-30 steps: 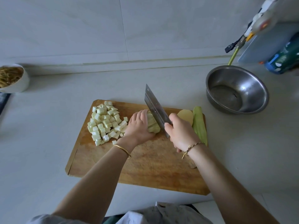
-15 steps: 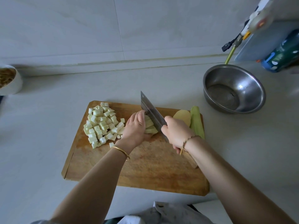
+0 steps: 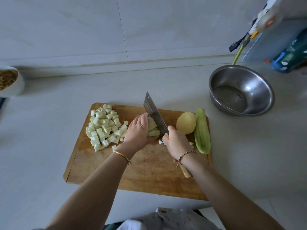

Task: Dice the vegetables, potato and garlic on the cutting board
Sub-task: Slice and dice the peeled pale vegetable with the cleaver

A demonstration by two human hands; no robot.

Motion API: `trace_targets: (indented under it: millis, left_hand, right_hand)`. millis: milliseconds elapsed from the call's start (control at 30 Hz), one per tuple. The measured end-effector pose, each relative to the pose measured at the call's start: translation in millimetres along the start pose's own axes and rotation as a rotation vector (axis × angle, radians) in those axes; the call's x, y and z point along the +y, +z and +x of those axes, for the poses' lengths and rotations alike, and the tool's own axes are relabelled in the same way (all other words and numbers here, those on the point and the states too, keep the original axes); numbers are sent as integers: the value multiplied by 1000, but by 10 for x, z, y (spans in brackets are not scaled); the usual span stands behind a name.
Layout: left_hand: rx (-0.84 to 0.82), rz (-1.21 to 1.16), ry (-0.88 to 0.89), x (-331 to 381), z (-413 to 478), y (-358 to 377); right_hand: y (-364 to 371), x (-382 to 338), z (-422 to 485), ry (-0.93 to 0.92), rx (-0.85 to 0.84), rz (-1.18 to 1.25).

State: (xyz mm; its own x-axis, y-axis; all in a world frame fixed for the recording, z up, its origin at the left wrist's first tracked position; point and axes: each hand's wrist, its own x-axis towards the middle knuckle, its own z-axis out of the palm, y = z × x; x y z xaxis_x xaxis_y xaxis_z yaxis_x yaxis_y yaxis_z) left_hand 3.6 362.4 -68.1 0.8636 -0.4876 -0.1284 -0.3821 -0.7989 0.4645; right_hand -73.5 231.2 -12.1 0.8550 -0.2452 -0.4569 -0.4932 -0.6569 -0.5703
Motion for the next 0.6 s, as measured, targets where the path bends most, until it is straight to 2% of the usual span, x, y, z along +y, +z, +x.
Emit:
trace_targets:
  millis: [200,300,600]
  left_hand:
    - [-59,-63,-45,-6,-47,-54]
    - [-32,-86,-52,-9,-83,-53]
    - [26,-200,-53,-27,-109,-26]
  right_hand:
    - [-138,21,-97,-41,65,65]
    - [-206,-18,-170,-57,98,113]
    - [-286,-63,-261,-18,1,117]
